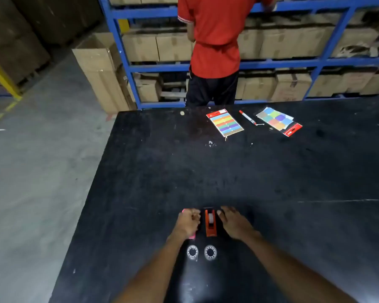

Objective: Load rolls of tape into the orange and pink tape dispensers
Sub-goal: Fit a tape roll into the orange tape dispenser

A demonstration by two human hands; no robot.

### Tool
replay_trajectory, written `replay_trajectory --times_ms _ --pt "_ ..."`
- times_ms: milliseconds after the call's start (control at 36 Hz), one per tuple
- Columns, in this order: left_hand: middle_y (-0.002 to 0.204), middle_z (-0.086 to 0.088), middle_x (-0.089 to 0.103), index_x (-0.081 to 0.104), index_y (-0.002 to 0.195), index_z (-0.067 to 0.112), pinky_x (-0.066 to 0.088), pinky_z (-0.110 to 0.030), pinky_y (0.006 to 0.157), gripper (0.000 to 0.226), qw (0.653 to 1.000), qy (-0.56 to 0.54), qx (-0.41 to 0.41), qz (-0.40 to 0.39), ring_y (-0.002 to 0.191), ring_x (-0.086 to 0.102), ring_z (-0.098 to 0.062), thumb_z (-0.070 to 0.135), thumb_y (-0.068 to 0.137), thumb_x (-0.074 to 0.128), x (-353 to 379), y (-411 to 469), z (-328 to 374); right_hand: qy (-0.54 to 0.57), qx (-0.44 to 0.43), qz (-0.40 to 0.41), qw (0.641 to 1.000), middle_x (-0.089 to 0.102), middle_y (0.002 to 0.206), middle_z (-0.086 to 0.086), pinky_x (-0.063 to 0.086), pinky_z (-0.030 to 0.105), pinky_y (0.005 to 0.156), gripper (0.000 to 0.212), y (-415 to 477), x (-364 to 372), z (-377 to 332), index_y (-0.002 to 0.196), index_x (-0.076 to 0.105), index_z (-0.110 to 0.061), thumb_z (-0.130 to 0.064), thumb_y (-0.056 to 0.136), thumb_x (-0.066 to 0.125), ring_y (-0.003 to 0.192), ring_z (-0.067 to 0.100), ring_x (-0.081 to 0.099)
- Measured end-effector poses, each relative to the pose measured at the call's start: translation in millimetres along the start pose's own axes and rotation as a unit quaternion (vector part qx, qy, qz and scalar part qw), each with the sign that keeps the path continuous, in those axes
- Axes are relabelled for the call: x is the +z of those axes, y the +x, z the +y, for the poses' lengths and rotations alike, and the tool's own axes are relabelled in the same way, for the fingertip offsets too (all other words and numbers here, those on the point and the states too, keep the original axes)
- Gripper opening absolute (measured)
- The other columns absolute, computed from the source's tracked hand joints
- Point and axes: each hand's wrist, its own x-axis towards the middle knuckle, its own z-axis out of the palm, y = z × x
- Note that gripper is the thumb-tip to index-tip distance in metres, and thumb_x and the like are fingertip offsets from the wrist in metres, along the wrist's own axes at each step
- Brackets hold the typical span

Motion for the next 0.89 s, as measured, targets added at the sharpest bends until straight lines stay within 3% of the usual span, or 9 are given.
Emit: replay_trajectory --times_ms 83,222,333,500,611,667,750,889 --pt "0.092 -0.024 0.073 0.070 0.095 0.004 0.044 -0.029 0.064 0.030 0.998 0.060 0.019 -0.017 0.079 0.067 -0.037 0.003 0.094 0.040 15 6 -2 0.027 0.008 -0.005 1.000 0.046 0.147 0.018 0.043 0.047 0.106 0.044 3 13 0 0.144 0.038 -0.022 -0.042 0.105 0.032 0.131 0.040 0.050" --pt "0.101 -0.016 0.075 0.072 0.104 0.008 0.050 -0.035 0.077 0.032 0.994 0.108 0.007 -0.014 0.091 0.069 -0.033 0.006 0.093 0.041 33 11 6 0.054 0.029 -0.023 0.998 0.037 0.147 0.018 0.046 0.047 0.099 0.042 13 32 -2 0.141 0.040 -0.015 -0.038 0.106 0.035 0.122 0.046 0.055" --pt "0.099 -0.019 0.075 0.070 0.104 0.007 0.055 -0.039 0.079 0.029 0.994 0.102 -0.001 -0.030 0.089 0.070 -0.034 0.010 0.097 0.042 41 21 2 0.098 0.035 -0.022 0.994 0.042 0.137 0.016 0.047 0.049 0.099 0.041 20 42 -6 0.136 0.044 -0.015 -0.040 0.105 0.036 0.119 0.043 0.057" --pt "0.103 -0.014 0.075 0.065 0.108 0.015 0.057 -0.044 0.088 0.022 0.999 0.013 -0.022 -0.034 0.091 0.070 -0.029 0.009 0.097 0.047 40 25 1 0.198 0.039 0.024 0.979 0.064 0.123 0.017 0.051 0.042 0.089 0.036 16 35 -6 0.127 0.047 -0.019 -0.045 0.105 0.034 0.110 0.039 0.064" --pt "0.086 -0.007 0.068 0.054 0.094 0.030 0.058 -0.050 0.086 0.017 0.997 -0.069 -0.029 -0.035 0.079 0.065 -0.025 0.014 0.097 0.058 33 18 2 0.238 0.025 0.011 0.971 0.072 0.112 0.011 0.054 0.045 0.089 0.035 7 23 -5 0.119 0.042 -0.032 -0.058 0.100 0.029 0.102 0.037 0.068" --pt "0.078 -0.005 0.063 0.054 0.094 0.029 0.055 -0.048 0.080 0.016 0.993 -0.107 -0.024 -0.042 0.074 0.058 -0.022 0.015 0.096 0.061 28 9 11 0.254 0.013 0.006 0.967 0.070 0.117 0.008 0.052 0.045 0.096 0.036 0 15 -7 0.126 0.041 -0.035 -0.058 0.101 0.029 0.107 0.033 0.067" --pt "0.083 -0.007 0.065 0.056 0.106 0.025 0.057 -0.047 0.084 0.013 0.983 -0.173 -0.022 -0.060 0.078 0.064 -0.021 0.017 0.097 0.062 22 -3 21 0.269 -0.007 0.009 0.963 0.057 0.141 0.004 0.041 0.039 0.110 0.048 -12 3 -13 0.149 0.029 -0.037 -0.054 0.104 0.029 0.129 0.027 0.056" --pt "0.089 -0.013 0.068 0.055 0.120 0.015 0.064 -0.041 0.075 0.025 0.961 -0.261 -0.016 -0.087 0.075 0.074 -0.018 0.011 0.096 0.062 15 -19 30 0.265 -0.030 0.019 0.964 0.060 0.137 0.003 0.039 0.037 0.104 0.045 -28 -9 -18 0.145 0.031 -0.036 -0.054 0.104 0.027 0.126 0.027 0.056"
